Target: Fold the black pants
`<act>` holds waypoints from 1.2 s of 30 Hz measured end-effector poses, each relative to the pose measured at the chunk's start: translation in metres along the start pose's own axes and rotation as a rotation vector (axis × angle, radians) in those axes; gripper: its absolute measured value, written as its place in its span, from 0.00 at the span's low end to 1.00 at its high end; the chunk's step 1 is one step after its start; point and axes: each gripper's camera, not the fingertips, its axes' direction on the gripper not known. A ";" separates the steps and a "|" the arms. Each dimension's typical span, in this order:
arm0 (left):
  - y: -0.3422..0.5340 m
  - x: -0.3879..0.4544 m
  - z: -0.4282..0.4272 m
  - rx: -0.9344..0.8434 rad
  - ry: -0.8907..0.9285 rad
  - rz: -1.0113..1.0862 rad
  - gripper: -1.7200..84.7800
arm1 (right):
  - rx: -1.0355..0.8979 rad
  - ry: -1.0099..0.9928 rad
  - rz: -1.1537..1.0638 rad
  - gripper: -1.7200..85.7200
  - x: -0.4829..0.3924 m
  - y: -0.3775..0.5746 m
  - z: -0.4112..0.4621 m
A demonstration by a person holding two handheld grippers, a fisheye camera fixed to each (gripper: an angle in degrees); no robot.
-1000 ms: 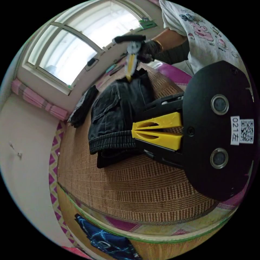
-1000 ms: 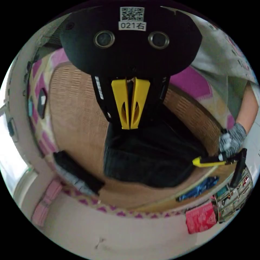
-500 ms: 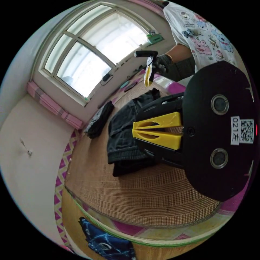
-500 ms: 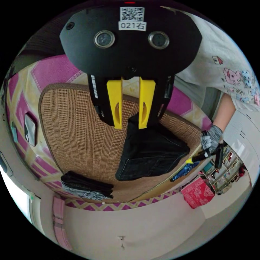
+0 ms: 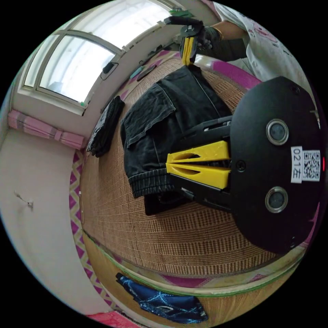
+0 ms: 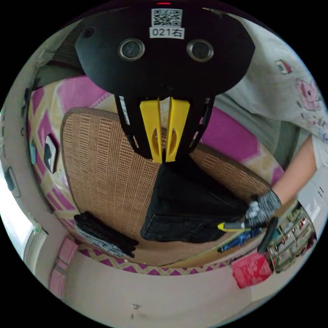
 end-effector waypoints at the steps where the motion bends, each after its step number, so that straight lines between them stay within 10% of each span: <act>1: -0.001 -0.002 0.002 -0.003 -0.008 0.002 0.01 | 0.035 0.046 -0.026 0.03 -0.001 0.003 0.002; 8: 0.002 -0.057 0.010 0.015 0.183 -0.144 0.01 | -0.129 -0.017 -0.119 0.02 0.036 -0.016 -0.001; 16: 0.020 -0.115 -0.037 0.197 0.355 -0.284 0.08 | 0.231 -0.442 0.147 0.10 0.208 -0.098 -0.015; 25: 0.033 -0.209 -0.001 -0.073 0.500 -0.455 0.20 | -0.094 -0.916 0.323 0.18 0.325 -0.195 0.154; 36: -0.004 -0.229 0.030 -0.275 0.448 -0.384 0.13 | -0.235 -0.881 0.281 0.13 0.325 -0.250 0.212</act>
